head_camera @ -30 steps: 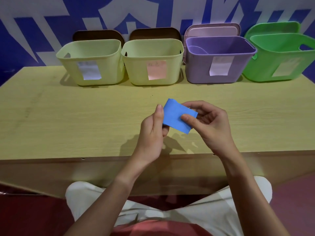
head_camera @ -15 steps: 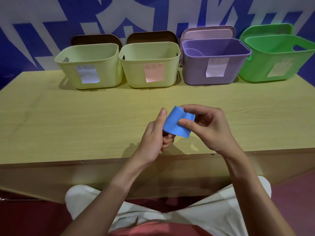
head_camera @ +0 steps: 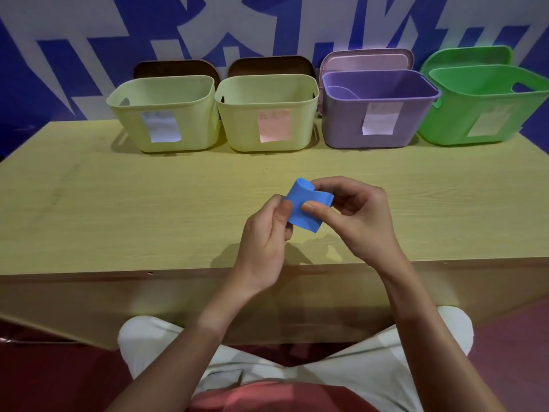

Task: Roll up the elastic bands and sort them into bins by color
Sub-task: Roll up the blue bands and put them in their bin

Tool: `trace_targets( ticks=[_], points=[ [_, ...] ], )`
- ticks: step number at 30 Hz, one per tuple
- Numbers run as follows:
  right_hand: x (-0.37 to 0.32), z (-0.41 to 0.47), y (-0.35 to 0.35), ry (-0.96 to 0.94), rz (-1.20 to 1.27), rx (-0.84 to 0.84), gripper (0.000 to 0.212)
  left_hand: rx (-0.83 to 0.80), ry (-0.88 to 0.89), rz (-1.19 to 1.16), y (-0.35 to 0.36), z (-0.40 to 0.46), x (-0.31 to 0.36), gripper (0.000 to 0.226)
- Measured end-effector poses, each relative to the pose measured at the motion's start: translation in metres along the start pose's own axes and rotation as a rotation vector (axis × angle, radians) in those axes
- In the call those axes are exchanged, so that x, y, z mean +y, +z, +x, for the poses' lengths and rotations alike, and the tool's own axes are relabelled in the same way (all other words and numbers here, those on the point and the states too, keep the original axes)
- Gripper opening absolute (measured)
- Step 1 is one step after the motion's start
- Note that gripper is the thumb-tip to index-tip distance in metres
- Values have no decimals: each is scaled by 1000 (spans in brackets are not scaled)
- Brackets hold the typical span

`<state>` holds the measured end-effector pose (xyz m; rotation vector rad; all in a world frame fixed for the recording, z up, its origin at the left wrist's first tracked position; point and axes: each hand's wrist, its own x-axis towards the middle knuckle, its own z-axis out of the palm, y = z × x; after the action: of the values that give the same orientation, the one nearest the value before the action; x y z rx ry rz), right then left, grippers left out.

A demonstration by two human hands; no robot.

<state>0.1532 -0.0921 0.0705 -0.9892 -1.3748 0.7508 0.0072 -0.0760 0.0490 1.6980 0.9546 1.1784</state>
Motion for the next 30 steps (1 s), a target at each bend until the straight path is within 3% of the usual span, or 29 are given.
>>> trace_targets(
  ticks=[9, 14, 19, 24, 30],
  points=[
    [-5, 5, 1, -11, 72, -113, 32, -24, -103, -255, -12, -6, 11, 39],
    [5, 28, 7, -57, 30, -134, 40, -133, -104, -274, -26, 9, 2, 34],
    [25, 65, 9, -67, 49, -243, 54, -201, -158, -249, -42, 37, -14, 44],
    [45, 108, 16, -24, 3, -388, 50, -286, -261, -314, -58, 76, -32, 51],
    [72, 153, 30, 73, 66, -404, 34, -315, -396, -408, -68, 122, -57, 55]
  ],
)
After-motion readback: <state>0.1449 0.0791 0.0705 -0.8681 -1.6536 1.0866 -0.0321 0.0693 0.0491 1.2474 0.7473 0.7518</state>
